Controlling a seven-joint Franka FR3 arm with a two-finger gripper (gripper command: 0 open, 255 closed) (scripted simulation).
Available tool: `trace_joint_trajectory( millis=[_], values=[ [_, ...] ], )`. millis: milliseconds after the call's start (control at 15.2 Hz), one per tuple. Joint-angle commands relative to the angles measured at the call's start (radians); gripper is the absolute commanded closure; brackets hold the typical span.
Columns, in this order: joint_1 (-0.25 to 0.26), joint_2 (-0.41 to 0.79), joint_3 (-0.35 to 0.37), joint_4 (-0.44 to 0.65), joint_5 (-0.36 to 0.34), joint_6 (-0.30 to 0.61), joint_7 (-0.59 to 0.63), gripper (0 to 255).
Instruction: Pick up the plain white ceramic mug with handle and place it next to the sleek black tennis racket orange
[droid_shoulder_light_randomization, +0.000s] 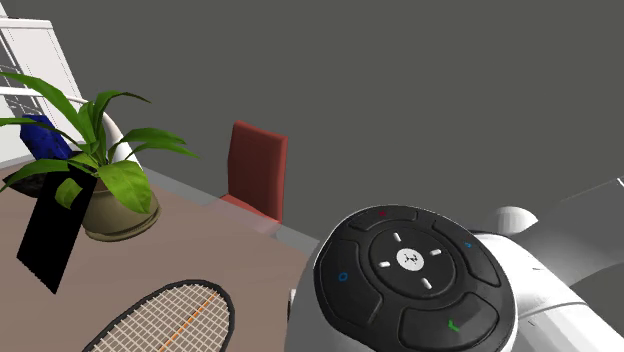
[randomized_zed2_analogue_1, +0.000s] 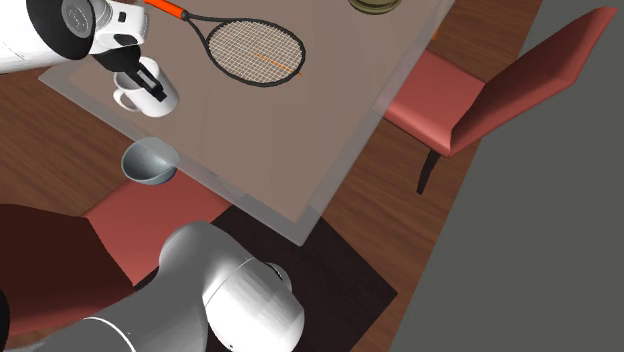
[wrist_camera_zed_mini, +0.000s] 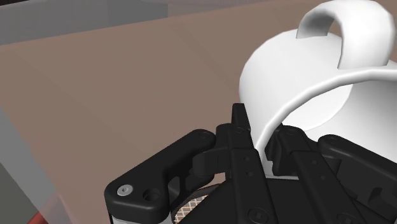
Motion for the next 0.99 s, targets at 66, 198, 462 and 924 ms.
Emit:
trace_joint_trajectory(
  millis=[66,198,462,924],
  values=[
    [-0.008,0.010,0.025,-0.031,0.008,0.044,-0.002,255],
    [-0.017,0.019,0.046,-0.048,0.012,0.073,0.000,255],
    [-0.040,0.042,0.093,-0.078,0.018,0.132,0.004,255],
    [-0.100,0.088,0.193,-0.123,0.022,0.236,0.015,255]
  ],
)
